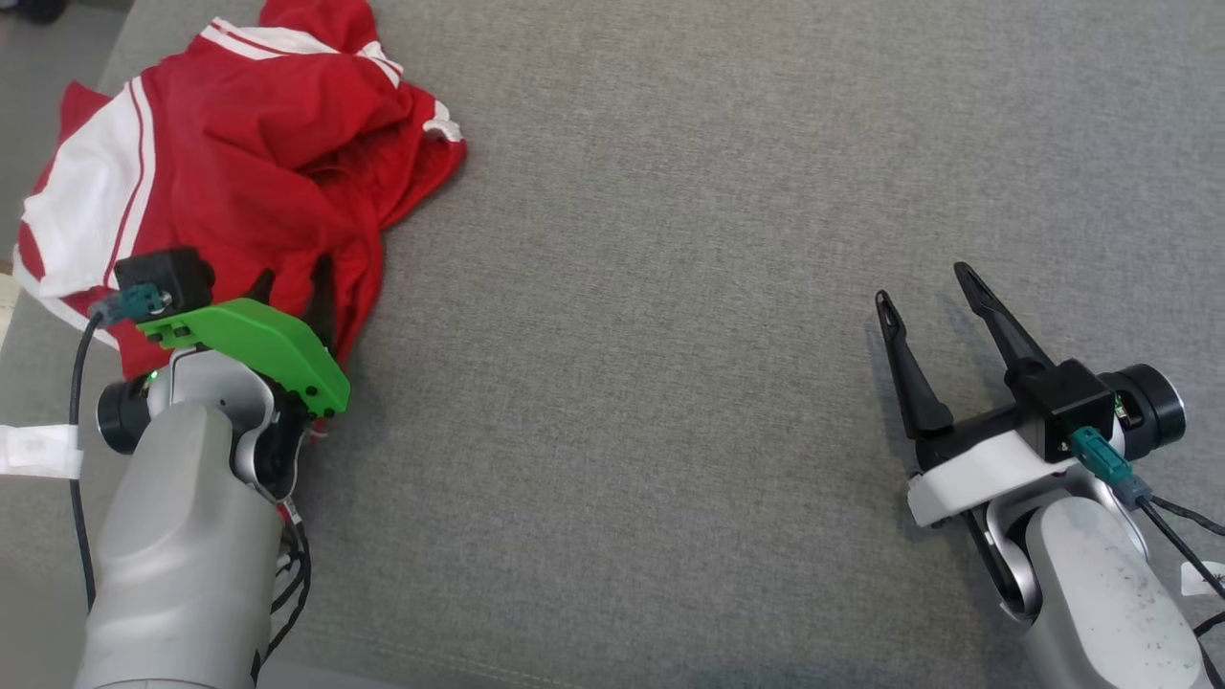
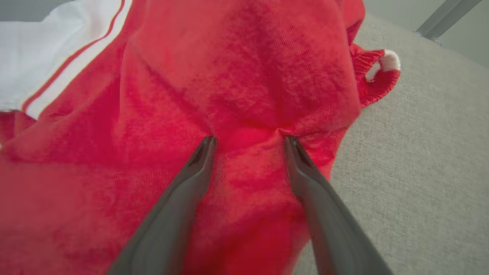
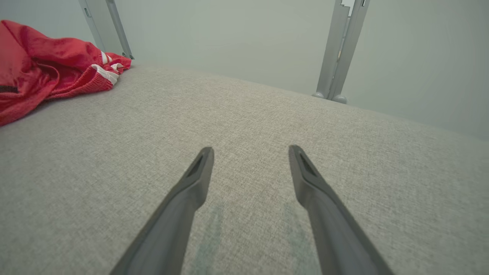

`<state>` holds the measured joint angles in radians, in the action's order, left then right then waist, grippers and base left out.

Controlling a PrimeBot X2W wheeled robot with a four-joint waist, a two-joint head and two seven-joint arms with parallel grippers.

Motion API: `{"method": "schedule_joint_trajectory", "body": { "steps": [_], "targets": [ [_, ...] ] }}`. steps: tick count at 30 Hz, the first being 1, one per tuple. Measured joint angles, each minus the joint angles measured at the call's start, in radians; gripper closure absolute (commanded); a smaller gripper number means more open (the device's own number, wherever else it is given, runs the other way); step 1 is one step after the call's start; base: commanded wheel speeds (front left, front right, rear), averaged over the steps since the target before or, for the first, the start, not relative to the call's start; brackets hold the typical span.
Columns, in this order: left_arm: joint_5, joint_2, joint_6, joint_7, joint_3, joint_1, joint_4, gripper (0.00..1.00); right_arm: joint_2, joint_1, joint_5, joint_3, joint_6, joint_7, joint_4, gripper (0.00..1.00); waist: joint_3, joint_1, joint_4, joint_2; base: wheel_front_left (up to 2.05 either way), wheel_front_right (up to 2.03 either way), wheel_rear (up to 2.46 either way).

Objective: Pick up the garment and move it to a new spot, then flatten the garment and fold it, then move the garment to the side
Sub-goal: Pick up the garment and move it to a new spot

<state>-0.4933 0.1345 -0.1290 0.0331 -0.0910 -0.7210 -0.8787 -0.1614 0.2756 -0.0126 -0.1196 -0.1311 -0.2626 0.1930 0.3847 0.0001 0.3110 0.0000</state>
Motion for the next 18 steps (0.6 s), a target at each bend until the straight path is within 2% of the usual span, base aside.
{"method": "schedule_joint_trajectory", "body": {
  "steps": [1,4,6,9,18],
  "targets": [
    [0.004,0.005,0.0,0.0,-0.007,-0.003,-0.02,1.0,0.002,0.001,0.0,-0.001,0.0,0.0,-0.001,0.0,0.002,0.0,-0.008,0.0,0.0,0.0,0.0],
    [0.004,0.014,0.0,-0.007,-0.026,-0.012,-0.067,1.0,0.005,0.002,-0.001,0.0,0.0,0.0,0.0,0.0,0.001,0.0,-0.024,0.0,0.0,0.0,0.0],
    [0.026,0.026,0.0,-0.035,-0.052,-0.013,-0.077,1.0,0.007,0.002,-0.002,0.003,0.0,0.0,0.001,0.0,-0.008,0.0,-0.029,0.0,0.0,0.0,0.0],
    [-0.001,0.025,0.0,-0.089,-0.048,-0.012,-0.061,1.0,0.016,0.0,-0.002,0.001,0.0,0.0,-0.001,0.0,-0.028,0.0,-0.033,0.0,0.0,0.0,0.0],
    [-0.018,0.032,0.0,-0.125,-0.09,0.066,0.17,1.0,0.043,-0.061,-0.012,0.019,0.0,0.0,0.001,0.0,-0.104,0.0,-0.031,0.0,0.0,0.0,0.0]
  ]
}}
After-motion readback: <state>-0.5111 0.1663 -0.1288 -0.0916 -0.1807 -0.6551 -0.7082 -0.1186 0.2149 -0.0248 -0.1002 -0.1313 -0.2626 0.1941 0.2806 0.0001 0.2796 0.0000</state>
